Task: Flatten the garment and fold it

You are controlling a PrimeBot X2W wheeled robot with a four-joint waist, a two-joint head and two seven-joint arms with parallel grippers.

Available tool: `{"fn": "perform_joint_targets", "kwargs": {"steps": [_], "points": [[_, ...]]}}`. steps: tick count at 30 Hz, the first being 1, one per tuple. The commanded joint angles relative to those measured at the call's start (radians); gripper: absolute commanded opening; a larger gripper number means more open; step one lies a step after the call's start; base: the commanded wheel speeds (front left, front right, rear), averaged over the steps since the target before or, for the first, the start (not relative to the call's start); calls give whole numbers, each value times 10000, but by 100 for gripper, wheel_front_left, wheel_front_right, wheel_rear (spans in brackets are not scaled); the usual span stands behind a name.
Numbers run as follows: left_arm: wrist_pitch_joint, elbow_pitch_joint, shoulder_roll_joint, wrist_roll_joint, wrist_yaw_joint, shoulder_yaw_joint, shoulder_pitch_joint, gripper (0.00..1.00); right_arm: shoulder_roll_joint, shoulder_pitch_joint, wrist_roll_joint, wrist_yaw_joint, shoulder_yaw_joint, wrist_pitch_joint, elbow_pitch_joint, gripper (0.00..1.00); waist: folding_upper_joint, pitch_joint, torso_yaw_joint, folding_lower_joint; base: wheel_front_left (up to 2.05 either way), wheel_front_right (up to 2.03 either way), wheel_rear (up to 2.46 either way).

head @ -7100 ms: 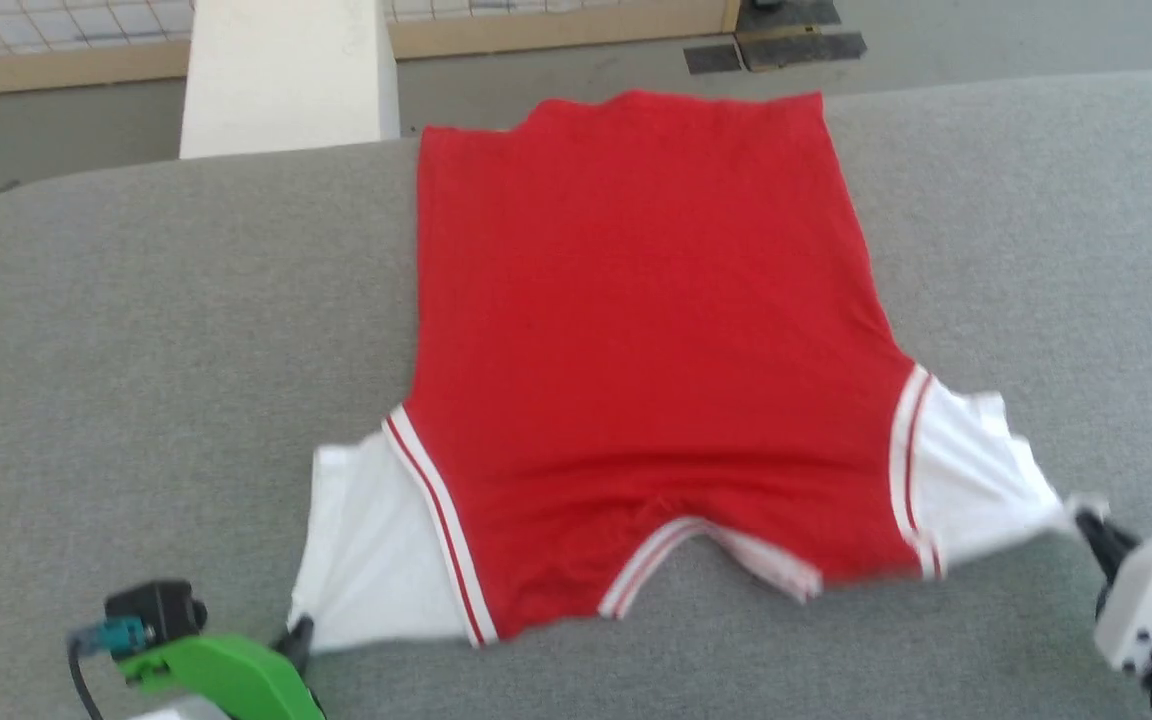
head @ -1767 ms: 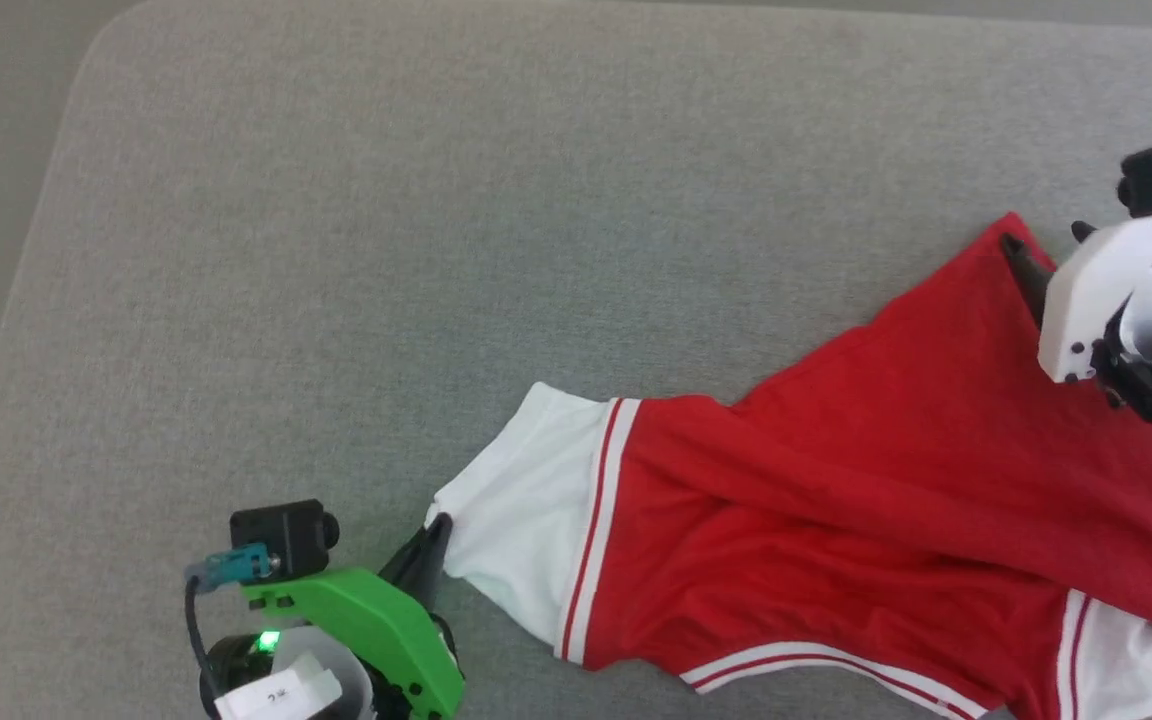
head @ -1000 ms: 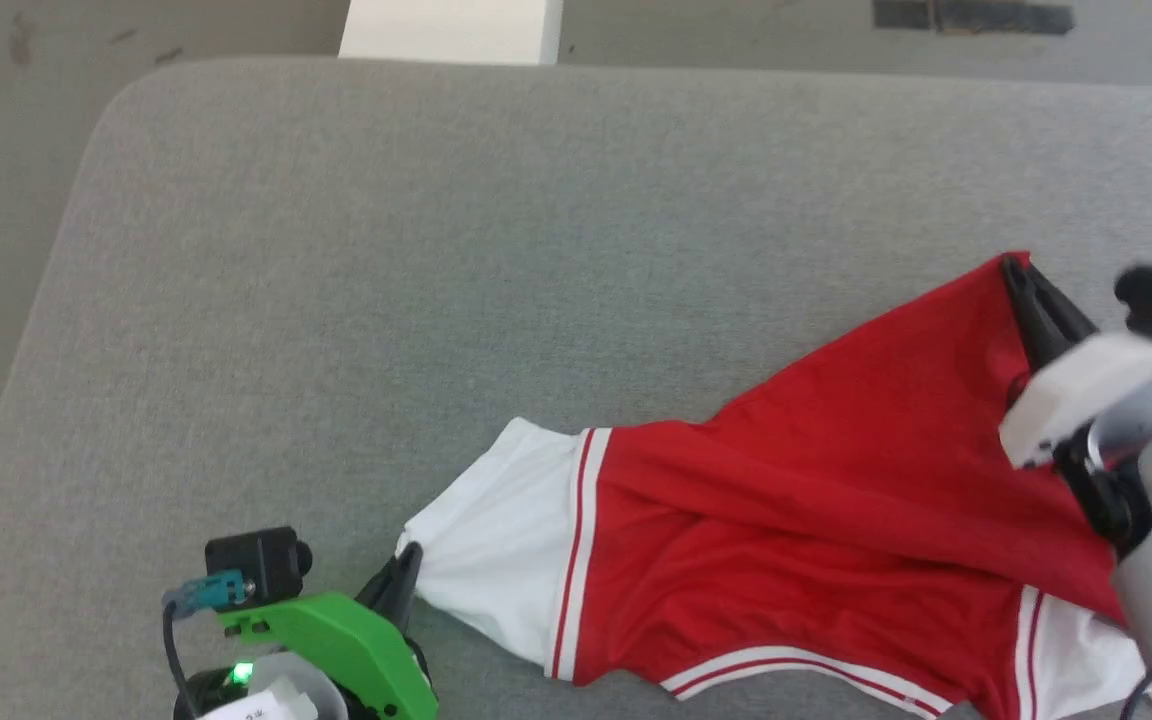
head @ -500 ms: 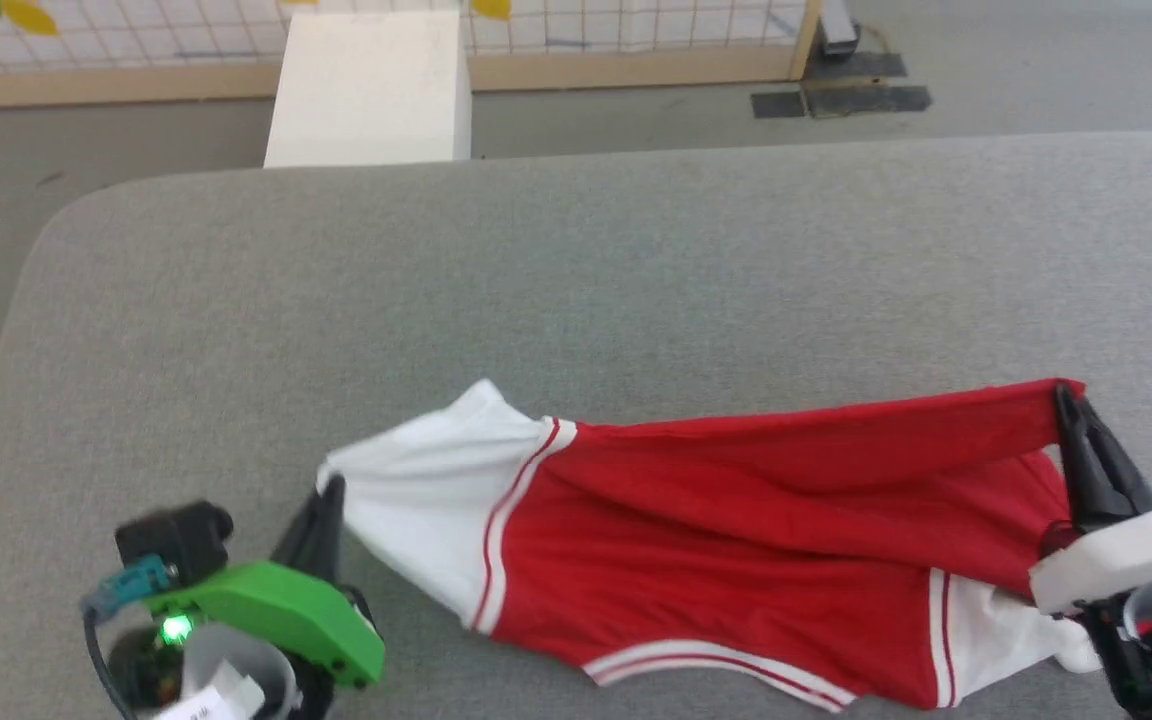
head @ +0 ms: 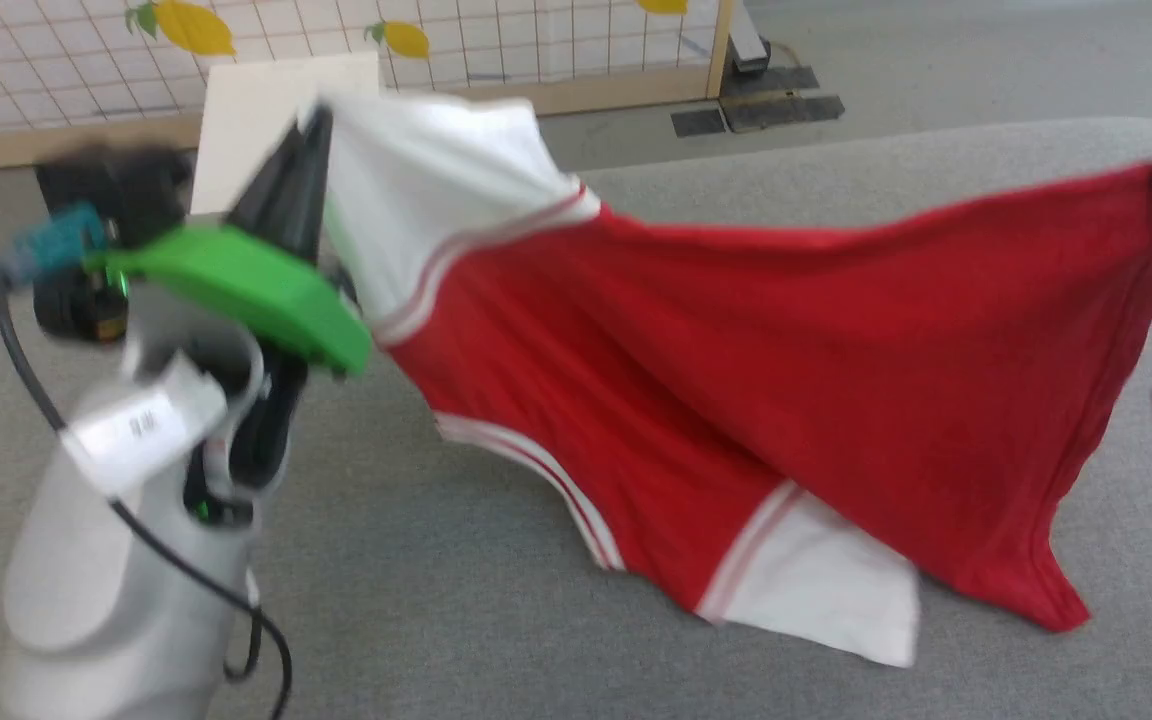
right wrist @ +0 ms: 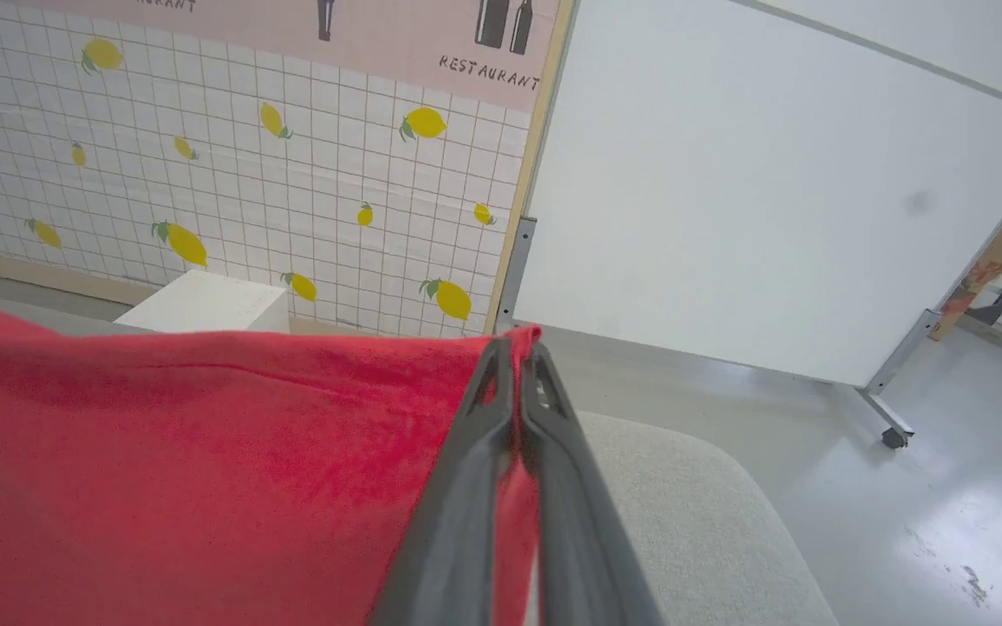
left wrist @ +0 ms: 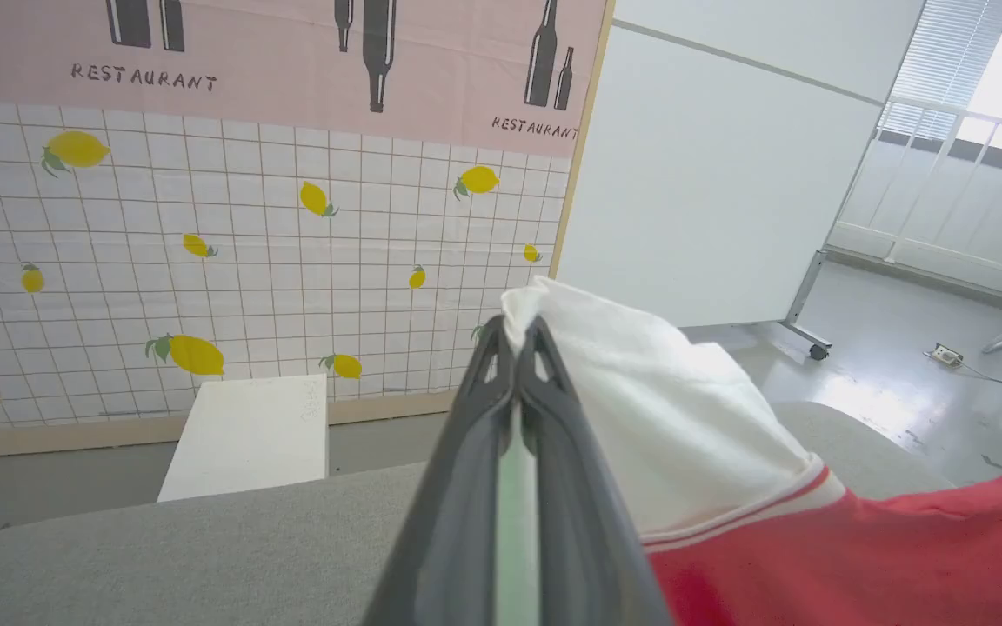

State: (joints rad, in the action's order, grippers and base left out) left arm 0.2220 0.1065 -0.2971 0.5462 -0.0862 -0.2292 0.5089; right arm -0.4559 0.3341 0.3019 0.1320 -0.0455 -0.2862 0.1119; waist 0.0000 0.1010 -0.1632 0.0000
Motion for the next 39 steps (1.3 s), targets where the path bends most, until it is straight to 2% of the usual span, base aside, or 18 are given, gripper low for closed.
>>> {"fn": "perform_joint_targets", "kwargs": {"steps": [1, 3, 6, 8, 15, 18, 23, 29, 34, 39], "points": [[57, -150, 60, 85, 99, 22, 639, 0, -183, 556, 41, -13, 199, -178, 44, 0, 0, 513, -159, 0, 0, 0, 0], [175, -392, 137, 78, 123, 39, 1587, 0, -462, 1375, 161, -13, 458, -446, -27, 0, 0, 950, -223, 0, 0, 0, 0], [304, -892, -15, -566, 137, -188, 3182, 0, -886, 2663, 311, -13, 858, -722, -319, 0, 0, 1711, -234, 0, 0, 0, 0], [332, -1299, 82, -762, 112, -237, 4232, 0, -1086, 3508, 388, -13, 1129, -843, -587, 0, 0, 2210, -249, 0, 0, 0, 0], [-152, -2605, 63, -1831, -121, -252, 7676, 0, -1561, 6702, -41, -13, 2506, -1016, -1999, 0, 0, 3835, -443, 0, 0, 0, 0], [-643, -3063, -5, -2269, -202, -202, 9097, 0, -1434, 8149, -371, -13, 2893, -830, -2820, 0, 0, 4497, -594, 0, 0, 0, 0], [-2165, -3597, -121, -2917, -355, -69, 10852, 0, -635, 9936, -1021, -13, 2287, 241, -4101, 0, 0, 5254, -708, 0, 0, 0, 0], [-3755, -4346, -278, -3260, -357, -85, 11160, 0, -71, 10499, -1964, -13, 2005, 1698, -5127, 0, 0, 5429, -511, 0, 0, 0, 0], [-3870, -5361, -475, -3115, -210, -200, 9891, 0, 214, 9757, -1782, -13, 2327, 2158, -6036, 0, 0, 5133, -200, 0, 0, 0, 0], [-3279, -6394, -937, -2986, -3, -456, 7752, 0, 386, 8421, -940, -13, 3091, 2464, -6717, 0, 0, 4503, 24, 0, 0, 0, 0]]}}
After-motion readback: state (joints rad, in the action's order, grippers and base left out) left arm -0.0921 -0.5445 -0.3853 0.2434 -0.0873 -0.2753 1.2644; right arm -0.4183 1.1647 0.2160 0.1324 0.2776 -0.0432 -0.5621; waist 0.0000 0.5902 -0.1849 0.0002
